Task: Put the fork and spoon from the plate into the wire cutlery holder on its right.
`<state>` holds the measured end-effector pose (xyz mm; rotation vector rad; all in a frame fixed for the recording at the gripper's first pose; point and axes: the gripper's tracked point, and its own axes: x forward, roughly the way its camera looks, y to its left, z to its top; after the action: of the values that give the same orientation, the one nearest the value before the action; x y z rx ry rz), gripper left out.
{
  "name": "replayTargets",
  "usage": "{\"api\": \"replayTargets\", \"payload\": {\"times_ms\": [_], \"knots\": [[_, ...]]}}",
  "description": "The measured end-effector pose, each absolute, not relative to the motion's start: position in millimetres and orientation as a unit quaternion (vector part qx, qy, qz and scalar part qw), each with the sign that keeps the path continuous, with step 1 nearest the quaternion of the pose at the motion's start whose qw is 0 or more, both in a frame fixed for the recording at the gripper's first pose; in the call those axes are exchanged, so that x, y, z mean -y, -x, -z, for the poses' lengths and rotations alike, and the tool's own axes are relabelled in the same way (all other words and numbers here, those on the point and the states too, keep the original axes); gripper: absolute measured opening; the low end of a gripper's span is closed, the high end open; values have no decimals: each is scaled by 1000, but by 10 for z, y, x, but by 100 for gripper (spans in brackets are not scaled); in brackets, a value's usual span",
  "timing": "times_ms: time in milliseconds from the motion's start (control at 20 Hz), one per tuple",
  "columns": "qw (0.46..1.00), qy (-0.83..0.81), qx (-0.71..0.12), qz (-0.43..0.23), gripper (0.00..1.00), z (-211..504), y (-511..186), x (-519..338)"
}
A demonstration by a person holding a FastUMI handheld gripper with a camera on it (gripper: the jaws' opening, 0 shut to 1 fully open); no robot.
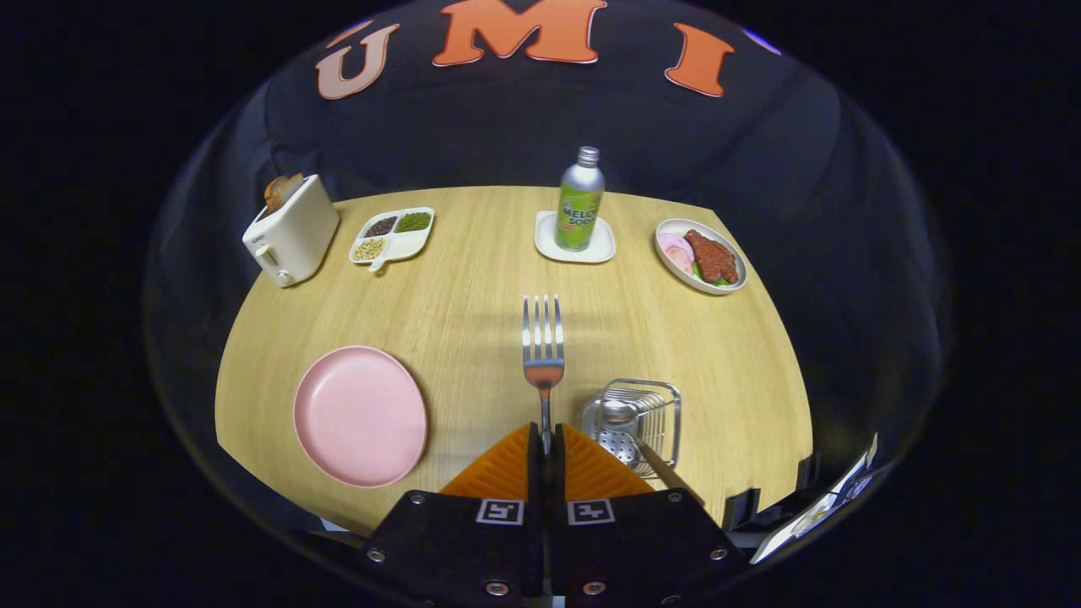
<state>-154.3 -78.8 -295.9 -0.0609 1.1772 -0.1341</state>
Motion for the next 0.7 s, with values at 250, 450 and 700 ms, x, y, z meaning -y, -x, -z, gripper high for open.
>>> {"api": "replayTargets", "payload": {"times_ms": [250, 450, 700], "knots": [[803, 60, -589, 63, 5, 2930, 1683, 1173], [779, 96, -618, 42, 5, 2955, 1778, 1290], [743, 99, -661, 27, 5, 3060, 1813, 1412]]}}
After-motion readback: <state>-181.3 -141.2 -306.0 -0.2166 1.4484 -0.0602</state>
